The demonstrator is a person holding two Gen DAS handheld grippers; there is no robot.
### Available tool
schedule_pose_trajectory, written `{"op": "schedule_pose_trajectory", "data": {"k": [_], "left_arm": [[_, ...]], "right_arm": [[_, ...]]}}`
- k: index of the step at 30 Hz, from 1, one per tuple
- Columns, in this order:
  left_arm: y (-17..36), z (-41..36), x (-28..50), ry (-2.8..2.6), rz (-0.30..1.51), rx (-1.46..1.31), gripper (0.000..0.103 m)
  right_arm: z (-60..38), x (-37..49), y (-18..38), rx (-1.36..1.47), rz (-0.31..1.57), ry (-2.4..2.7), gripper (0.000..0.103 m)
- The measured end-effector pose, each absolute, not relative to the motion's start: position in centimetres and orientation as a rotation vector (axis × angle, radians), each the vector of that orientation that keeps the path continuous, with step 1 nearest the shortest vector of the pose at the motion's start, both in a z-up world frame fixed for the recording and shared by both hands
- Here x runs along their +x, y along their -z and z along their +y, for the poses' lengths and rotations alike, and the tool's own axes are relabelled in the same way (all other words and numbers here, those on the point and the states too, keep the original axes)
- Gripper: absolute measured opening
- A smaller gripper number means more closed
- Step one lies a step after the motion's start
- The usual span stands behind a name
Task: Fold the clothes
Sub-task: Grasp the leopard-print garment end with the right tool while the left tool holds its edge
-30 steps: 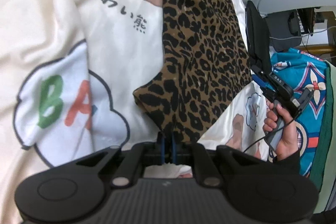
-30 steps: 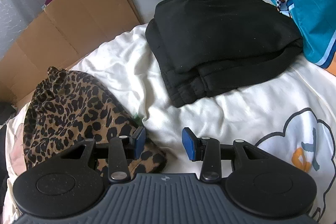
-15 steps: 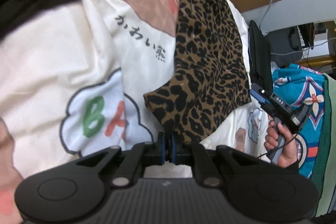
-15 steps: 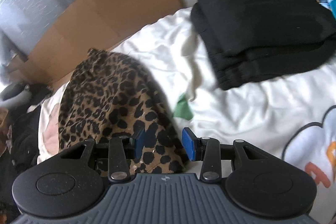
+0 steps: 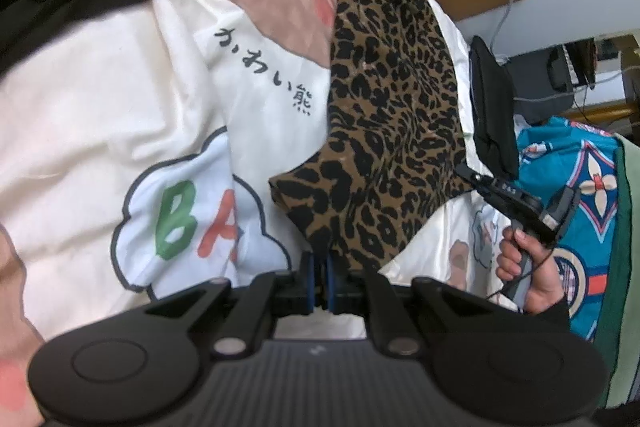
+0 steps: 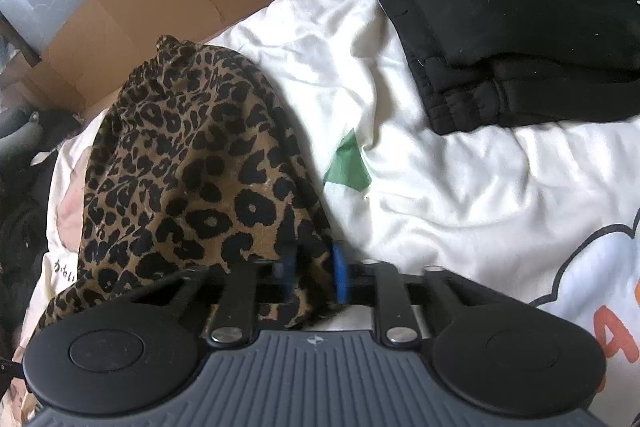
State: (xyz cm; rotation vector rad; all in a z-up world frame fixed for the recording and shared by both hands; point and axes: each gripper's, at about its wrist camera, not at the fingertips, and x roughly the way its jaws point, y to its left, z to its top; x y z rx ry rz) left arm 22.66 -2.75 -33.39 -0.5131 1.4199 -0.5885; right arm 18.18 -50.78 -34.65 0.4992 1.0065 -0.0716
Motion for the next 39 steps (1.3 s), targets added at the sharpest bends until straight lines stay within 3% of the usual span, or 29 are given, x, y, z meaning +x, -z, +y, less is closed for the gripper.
{"op": "schedule_pose_trajectory", "data": {"k": [4,19,39], "left_arm": [[32.8,-3.6,22.1,0.598,1.389,-0.523,0.006],[29.0,-2.9,21.3,0.615,1.273,-0.522,0.006],[29.1,0.6,21.0,0.544,1.253,-0.533,0.006]], "right_arm": [[-50.8,17.6,33.9,0.487,0.99,0.076,0.003],[-49.7,13.8,30.3,0.513,0.973,0.097,0.002],[-47.7,11.5,29.9,0.549,1.059,0.059,0.002]]}}
